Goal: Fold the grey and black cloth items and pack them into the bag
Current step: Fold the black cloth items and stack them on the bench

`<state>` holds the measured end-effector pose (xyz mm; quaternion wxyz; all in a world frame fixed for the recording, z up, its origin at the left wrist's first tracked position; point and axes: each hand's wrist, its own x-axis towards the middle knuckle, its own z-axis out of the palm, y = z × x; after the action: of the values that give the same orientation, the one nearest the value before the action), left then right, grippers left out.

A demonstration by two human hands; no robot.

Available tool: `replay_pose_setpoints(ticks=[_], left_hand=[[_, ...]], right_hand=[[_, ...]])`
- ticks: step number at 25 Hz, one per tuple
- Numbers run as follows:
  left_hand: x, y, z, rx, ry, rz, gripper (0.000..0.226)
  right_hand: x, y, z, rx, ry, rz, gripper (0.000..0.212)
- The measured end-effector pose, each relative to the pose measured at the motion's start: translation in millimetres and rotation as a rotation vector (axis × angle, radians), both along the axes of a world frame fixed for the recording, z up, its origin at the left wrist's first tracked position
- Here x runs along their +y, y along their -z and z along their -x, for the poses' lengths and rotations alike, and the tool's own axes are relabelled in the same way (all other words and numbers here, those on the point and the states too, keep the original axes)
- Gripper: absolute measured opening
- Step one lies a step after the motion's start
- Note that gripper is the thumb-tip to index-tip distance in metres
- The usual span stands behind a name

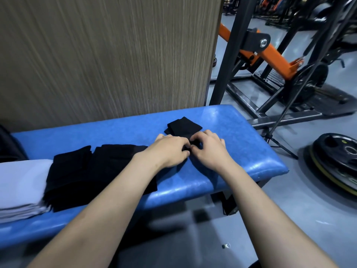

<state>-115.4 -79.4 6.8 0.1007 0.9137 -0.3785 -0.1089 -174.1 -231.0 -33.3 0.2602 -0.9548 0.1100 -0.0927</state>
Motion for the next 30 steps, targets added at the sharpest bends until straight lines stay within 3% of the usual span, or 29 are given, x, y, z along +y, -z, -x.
replay_pose_setpoints(ticks=[6,12,15,18,23,26,30], left_hand=[[-11,0,45,0.129,0.118,0.065,0.011],[-28,7,80,0.357,0.282,0.169,0.014],[-33,8,78,0.174,0.274,0.262,0.016],[-30,16,65,-0.111,0.125,0.202,0.035],[-27,31,50,0.000,0.011,0.154,0.048],[-29,34,47,-0.028,0.005,0.208,0.037],[-27,37,45,0.000,0.031,0.246,0.031]], right_hand=[[-22,-8,36,0.086,0.067,0.067,0.010],[-48,-17,73,0.199,0.106,0.028,0.014],[-53,-16,80,0.187,0.110,0.050,0.016],[-50,-16,81,0.218,0.057,0.101,0.035],[-37,-10,76,0.271,-0.059,0.226,0.085],[-34,-5,70,0.206,-0.093,0.264,0.093],[-37,-4,67,0.236,-0.199,0.161,0.099]])
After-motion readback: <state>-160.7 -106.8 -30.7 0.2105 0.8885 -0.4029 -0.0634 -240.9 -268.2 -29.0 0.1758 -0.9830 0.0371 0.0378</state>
